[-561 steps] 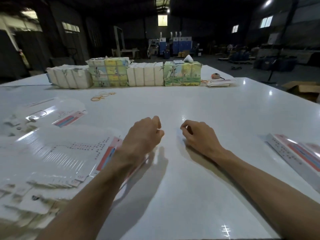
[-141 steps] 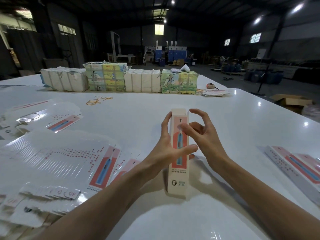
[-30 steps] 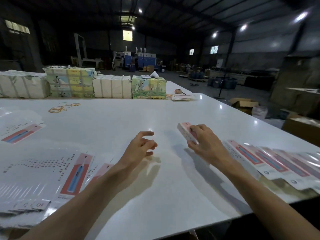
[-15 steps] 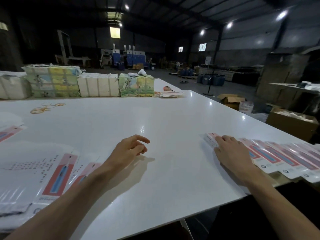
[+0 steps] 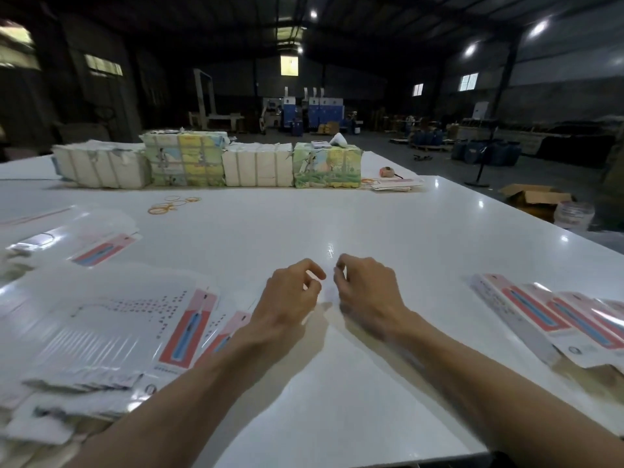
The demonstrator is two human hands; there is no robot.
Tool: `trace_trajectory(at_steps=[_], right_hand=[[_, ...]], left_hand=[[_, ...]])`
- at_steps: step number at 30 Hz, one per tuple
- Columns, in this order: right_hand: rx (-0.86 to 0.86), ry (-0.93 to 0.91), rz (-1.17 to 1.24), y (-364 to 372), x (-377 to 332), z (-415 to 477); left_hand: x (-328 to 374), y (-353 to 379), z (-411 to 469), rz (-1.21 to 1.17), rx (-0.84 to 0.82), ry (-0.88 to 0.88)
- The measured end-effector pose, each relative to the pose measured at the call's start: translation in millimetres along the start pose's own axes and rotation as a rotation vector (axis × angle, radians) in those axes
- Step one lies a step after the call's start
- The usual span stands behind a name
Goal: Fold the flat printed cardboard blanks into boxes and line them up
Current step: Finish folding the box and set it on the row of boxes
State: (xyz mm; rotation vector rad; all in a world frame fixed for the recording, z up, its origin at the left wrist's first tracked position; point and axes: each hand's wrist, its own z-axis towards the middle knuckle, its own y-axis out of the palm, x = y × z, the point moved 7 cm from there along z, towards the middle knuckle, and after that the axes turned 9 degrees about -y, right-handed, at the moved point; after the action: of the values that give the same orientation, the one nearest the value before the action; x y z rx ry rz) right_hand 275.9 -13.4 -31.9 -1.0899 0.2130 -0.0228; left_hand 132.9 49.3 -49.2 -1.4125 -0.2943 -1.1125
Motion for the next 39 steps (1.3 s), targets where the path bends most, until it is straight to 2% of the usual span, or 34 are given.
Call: trace_trajectory(at_steps=[3,6,10,14,16,21,23,28,33,35,39], right_hand=[[0.027,0.009,0.039,14,4,-4],[0.060,0.016,0.091,16,12,-1],[0.031,0.057,0.210,20,16,0],[0.030,0.067,0.287,20,19,0],[0.029,0.068,0.317,21,21,1],[0.043,0.058,0.357,24,23,1],[0.052,0.053,0.362,23,24,1],[0.043,0.051,0.385,24,25,1],[0.097,0.035,0.414,21,24,4],[0.176,0.035,0.447,14,26,6],[0.380,-0.005,0.524,-7,29,5]], left_hand=[[5,-12,6,0.330,0.026,0.005],[0,-29,12,0.589,-0.044,-0.054],[-17,-80,18,0.852,-0.105,-0.254],[-40,-126,4,1.101,-0.168,-0.537],[-52,-133,-4,1.164,-0.204,-0.625],[-54,-137,-7,1.188,-0.150,-0.619],[-53,-139,-4,1.129,-0.100,-0.597],[-48,-141,14,0.785,-0.038,-0.495],[-20,-135,32,0.374,0.004,-0.280],[-3,-116,35,0.147,-0.067,-0.230],[19,-47,29,-0.222,-0.338,-0.250]])
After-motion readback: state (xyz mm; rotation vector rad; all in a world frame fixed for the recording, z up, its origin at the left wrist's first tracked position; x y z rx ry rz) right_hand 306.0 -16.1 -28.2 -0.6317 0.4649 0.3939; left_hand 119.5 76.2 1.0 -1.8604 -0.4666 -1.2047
